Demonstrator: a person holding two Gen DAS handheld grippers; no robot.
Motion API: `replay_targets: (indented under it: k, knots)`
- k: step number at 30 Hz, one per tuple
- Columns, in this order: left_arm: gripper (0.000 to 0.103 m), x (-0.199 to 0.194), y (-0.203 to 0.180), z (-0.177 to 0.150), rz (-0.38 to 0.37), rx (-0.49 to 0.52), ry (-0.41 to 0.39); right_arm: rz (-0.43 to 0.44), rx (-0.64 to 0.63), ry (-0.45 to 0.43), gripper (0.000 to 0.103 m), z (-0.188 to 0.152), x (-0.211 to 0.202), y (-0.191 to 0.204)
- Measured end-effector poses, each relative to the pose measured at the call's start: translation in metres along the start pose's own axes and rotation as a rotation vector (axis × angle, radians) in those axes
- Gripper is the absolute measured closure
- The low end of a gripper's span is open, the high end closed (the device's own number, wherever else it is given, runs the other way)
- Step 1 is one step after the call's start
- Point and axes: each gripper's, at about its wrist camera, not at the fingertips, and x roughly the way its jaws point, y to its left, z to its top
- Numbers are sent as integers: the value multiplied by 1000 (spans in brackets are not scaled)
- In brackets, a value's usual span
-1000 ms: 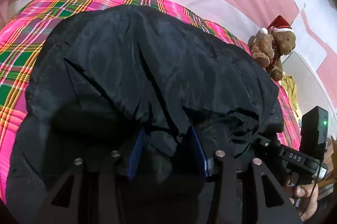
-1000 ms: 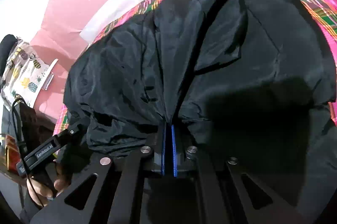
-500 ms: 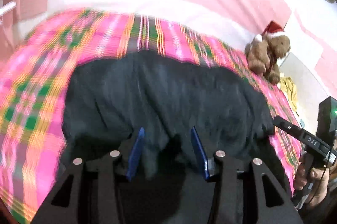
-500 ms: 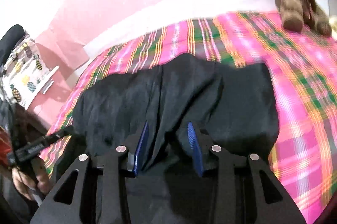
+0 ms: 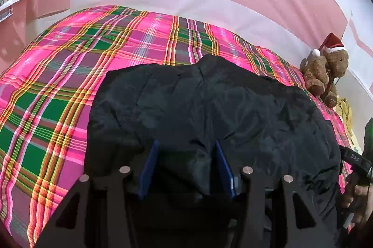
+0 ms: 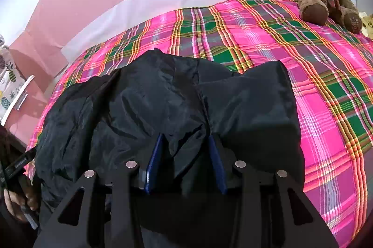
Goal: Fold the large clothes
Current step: 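Press the folded jacket flat with both grippers and release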
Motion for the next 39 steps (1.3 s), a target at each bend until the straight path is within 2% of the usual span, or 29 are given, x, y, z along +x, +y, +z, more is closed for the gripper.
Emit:
replay_targets:
  k: [2,4,6,8,10,13,16,20,23,27,29,31,33,36,39]
  knots:
    - [50,-8,-3,2,17,5,7,-30,-5,3,62,5,-10,6]
    - [51,-23,-5,5,20,3,-12,-46,-39,-44,62,8,-32,19]
    - [51,-41,-9,6,7,13,-55,-28,-90,-111,61,7,-58,35]
    - [51,-50,-19,7,-17,41,-81,16,-137,-127,61,2,-67,54]
    - [51,-47,-32,5,-29,91,-79,49,-192,-100,61,-7,-62,74]
    - [51,-28,-42,-9,-36,132,-14,70,-249,-29,61,-29,-39,92]
    - [51,-16,-44,-29,-23,175,8,23,-298,36,61,-53,-10,96]
    - [50,-12,-44,-31,-21,170,28,29,-250,49,62,-59,3,86]
    - [53,-23,-48,-31,-23,150,42,13,-242,62,62,-56,-7,90]
    - [54,-48,-61,-43,-117,165,17,68,-260,-7,62,-62,-38,101]
    - [54,-45,-72,-50,-131,202,31,77,-280,14,62,-67,-33,106]
    - [53,-28,-77,-56,-103,215,74,53,-281,61,62,-74,-12,103]
    - [50,-11,-71,-58,-94,173,124,62,-244,93,62,-78,4,95]
    - [50,-4,-67,-57,-109,145,135,72,-227,92,62,-80,10,92]
    - [49,-1,-74,-60,-78,171,132,21,-278,87,62,-83,14,100]
